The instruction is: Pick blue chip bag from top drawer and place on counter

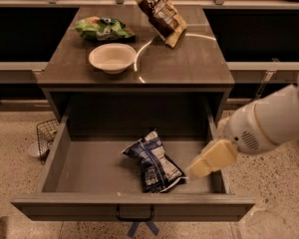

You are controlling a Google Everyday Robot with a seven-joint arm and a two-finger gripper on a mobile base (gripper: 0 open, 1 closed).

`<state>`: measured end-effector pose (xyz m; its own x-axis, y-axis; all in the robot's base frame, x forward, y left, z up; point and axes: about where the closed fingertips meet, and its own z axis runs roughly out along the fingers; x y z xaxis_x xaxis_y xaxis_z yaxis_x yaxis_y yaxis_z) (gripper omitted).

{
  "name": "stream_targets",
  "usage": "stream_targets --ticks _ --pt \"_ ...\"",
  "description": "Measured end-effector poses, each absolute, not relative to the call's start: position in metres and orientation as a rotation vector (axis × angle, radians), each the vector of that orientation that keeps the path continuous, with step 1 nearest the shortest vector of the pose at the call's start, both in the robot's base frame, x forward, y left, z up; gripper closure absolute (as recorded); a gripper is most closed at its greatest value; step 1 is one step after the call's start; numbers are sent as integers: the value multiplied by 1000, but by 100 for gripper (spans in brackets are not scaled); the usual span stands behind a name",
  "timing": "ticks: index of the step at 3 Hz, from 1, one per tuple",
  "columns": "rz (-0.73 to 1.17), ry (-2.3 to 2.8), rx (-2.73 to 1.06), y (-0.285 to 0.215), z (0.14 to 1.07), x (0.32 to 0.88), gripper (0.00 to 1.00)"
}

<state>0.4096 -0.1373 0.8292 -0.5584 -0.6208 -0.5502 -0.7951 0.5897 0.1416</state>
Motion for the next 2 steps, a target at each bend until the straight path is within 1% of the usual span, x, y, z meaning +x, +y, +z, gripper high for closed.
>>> stream_targets --ticks 1,2 --pt "572 2384 -1076 -120 801 405 0" --pt "565 2389 -1050 -119 800 405 0"
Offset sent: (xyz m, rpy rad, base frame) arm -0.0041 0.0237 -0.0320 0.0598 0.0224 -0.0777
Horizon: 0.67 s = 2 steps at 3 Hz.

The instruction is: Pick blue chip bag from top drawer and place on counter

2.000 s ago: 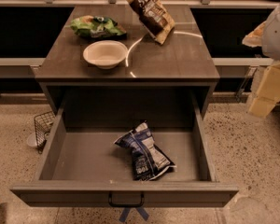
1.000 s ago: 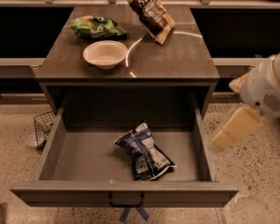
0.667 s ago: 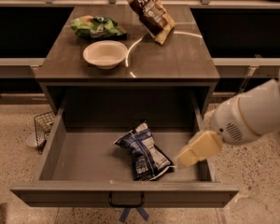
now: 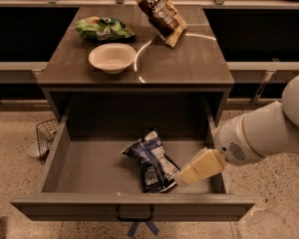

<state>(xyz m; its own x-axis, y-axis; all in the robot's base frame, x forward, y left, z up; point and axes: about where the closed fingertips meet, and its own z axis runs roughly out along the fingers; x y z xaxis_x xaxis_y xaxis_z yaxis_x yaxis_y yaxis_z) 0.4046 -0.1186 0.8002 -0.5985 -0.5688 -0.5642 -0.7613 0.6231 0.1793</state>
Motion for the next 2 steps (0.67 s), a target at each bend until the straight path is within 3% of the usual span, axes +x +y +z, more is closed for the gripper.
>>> stream_targets --ticks 1,2 --pt "653 2441 -917 -106 754 406 0" --pt "667 2423 -792 -88 720 442 0"
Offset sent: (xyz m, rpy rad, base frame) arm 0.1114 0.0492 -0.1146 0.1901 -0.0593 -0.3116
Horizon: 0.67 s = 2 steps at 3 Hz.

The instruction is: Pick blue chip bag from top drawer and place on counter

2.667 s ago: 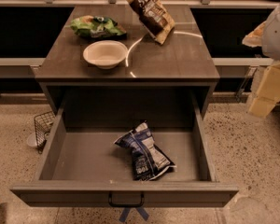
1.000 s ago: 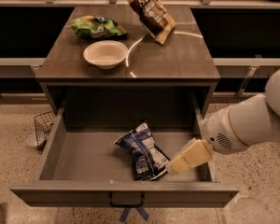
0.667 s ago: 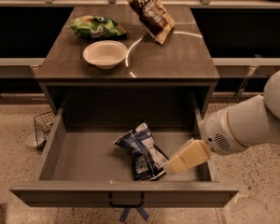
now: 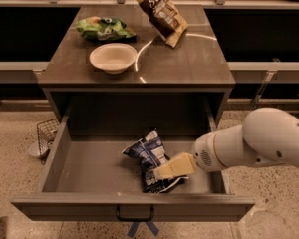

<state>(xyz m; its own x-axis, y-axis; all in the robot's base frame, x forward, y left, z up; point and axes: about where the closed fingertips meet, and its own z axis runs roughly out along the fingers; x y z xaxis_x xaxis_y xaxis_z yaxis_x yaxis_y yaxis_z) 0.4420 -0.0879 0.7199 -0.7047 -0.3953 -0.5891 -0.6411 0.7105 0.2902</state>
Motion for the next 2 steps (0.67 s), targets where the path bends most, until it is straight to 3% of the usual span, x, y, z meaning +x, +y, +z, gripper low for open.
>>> stream_targets --ticks 2 --pt "604 2362 -781 -41 681 497 0"
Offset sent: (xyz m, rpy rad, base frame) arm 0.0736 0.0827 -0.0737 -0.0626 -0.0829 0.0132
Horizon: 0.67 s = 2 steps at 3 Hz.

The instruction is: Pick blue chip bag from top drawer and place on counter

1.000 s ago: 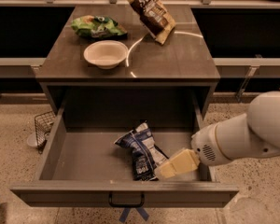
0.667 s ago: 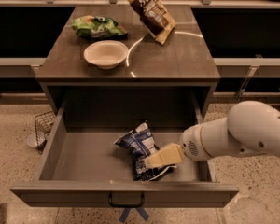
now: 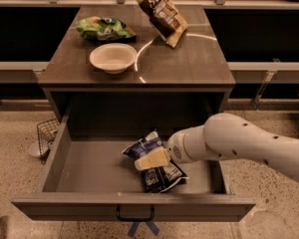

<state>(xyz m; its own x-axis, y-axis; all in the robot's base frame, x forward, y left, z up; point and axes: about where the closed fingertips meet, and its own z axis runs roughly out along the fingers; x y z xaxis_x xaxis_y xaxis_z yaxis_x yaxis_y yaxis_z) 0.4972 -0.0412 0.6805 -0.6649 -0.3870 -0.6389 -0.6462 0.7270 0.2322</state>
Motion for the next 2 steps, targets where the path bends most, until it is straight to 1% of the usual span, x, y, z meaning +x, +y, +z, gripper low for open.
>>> stream_targets --ticks 1,2 --pt "590 2414 -843 -21 656 481 0" --pt "540 2429 -943 -4 628 467 26"
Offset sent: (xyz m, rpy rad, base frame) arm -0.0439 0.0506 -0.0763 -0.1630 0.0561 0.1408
